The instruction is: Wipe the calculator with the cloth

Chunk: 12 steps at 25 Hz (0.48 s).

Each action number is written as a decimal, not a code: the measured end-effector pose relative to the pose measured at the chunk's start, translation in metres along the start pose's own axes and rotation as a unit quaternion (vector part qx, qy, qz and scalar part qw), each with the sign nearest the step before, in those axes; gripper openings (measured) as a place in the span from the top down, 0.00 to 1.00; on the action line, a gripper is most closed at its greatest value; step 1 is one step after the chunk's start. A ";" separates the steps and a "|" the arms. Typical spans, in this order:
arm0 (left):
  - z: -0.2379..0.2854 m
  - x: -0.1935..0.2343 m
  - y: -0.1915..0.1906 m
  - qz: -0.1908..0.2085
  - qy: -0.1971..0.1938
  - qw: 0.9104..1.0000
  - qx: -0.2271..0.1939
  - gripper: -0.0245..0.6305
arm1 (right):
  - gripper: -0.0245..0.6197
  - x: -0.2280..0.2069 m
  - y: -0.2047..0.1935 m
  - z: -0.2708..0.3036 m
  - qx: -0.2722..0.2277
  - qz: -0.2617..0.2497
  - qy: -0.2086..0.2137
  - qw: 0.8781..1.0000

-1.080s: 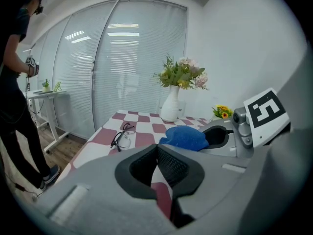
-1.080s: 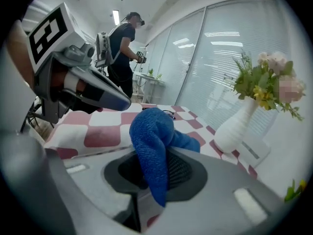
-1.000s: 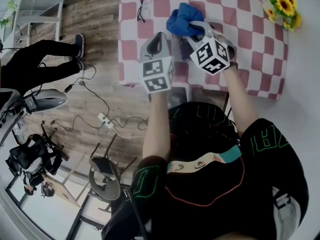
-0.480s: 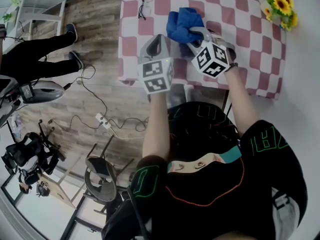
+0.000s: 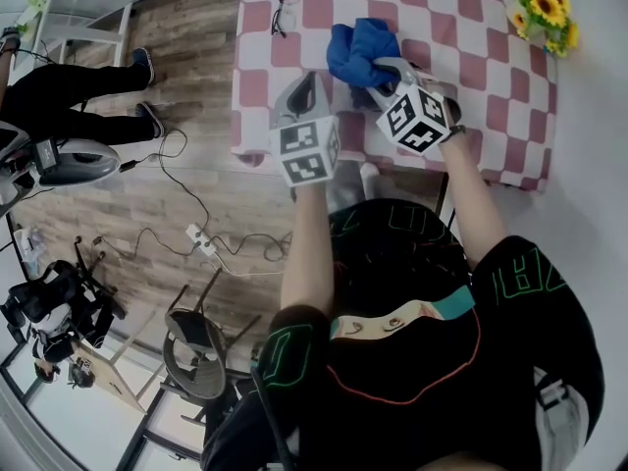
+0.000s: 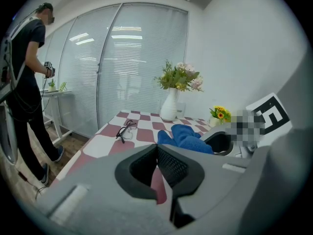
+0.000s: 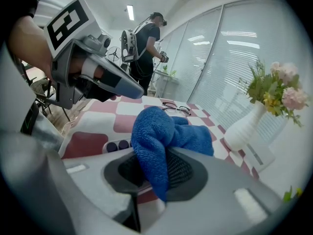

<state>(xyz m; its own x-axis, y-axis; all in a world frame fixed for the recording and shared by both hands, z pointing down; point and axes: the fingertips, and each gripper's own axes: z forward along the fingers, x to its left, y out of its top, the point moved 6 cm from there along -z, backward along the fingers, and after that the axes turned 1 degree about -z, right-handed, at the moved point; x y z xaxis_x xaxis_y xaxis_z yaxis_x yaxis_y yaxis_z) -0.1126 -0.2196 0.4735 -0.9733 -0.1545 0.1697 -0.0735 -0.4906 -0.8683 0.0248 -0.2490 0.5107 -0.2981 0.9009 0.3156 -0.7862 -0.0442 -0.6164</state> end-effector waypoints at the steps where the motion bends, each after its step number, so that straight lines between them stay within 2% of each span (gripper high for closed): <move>1: -0.001 -0.001 -0.001 -0.001 0.000 1.000 0.000 0.95 | 0.80 0.001 0.000 -0.001 -0.002 0.002 0.001 1.000; 7: -0.005 -0.005 -0.010 -0.001 0.002 1.000 0.003 0.95 | 0.80 0.010 -0.003 -0.008 -0.006 0.000 0.006 1.000; 12: -0.011 -0.008 -0.009 -0.004 0.004 1.000 -0.002 0.95 | 0.80 0.015 -0.006 -0.012 0.000 -0.022 -0.001 1.000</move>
<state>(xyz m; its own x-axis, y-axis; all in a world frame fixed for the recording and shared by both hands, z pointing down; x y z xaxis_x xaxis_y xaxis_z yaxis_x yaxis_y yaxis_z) -0.1068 -0.2049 0.4751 -0.9743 -0.1449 0.1726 -0.0814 -0.4876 -0.8692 0.0315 -0.2303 0.5101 -0.2643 0.9008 0.3444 -0.7992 -0.0047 -0.6011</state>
